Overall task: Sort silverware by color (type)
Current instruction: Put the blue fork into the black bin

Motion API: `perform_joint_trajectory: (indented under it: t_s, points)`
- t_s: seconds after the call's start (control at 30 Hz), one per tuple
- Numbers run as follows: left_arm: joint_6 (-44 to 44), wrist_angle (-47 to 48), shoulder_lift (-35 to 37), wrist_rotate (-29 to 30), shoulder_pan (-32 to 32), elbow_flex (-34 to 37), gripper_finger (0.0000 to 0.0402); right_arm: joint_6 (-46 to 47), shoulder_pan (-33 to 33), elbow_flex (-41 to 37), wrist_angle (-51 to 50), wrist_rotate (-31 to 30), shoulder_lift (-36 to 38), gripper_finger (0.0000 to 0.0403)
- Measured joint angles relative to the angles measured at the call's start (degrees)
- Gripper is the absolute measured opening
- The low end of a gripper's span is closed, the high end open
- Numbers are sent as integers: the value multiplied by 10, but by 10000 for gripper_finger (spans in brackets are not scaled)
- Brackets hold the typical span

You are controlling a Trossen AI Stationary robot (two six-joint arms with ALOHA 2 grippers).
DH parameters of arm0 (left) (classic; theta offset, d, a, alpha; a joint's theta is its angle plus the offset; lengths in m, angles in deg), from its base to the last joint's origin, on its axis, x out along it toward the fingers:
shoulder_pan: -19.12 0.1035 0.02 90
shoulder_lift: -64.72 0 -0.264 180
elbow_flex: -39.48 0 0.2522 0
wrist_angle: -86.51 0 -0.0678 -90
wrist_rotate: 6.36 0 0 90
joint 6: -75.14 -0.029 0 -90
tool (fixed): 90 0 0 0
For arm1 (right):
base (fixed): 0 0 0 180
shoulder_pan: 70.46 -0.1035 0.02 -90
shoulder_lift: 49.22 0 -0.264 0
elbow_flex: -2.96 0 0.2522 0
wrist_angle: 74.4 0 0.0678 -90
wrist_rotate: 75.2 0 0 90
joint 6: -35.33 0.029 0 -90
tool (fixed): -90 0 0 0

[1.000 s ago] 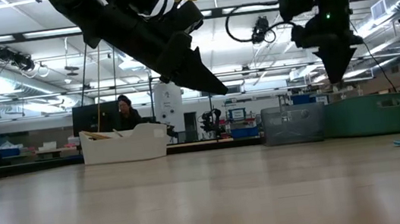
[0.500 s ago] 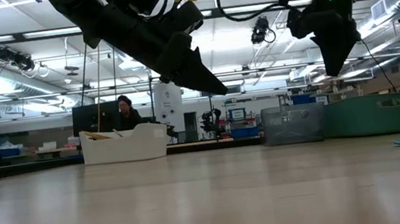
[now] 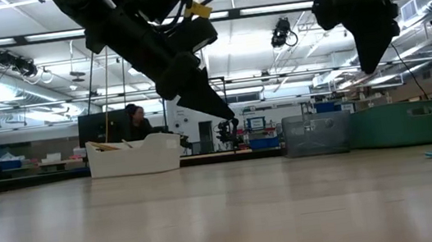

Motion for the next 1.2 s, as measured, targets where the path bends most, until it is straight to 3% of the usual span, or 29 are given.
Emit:
perform_joint_trajectory:
  t_s: [0.4, 0.73, 0.9, 1.2]
  points:
    - [0, -2, 0, 0, 0, 0, 153, 95, -138, -60, 92, 50, -3, 126]
    - [0, -4, 0, 0, 0, 0, 153, 186, -238, -68, 114, 28, -6, 126]
    - [0, -4, 0, 0, 0, 0, 153, 222, -280, -68, 119, 30, -38, 126]
    - [0, -6, 0, 0, 0, 0, 153, 296, -326, -68, 144, 93, -125, 126]
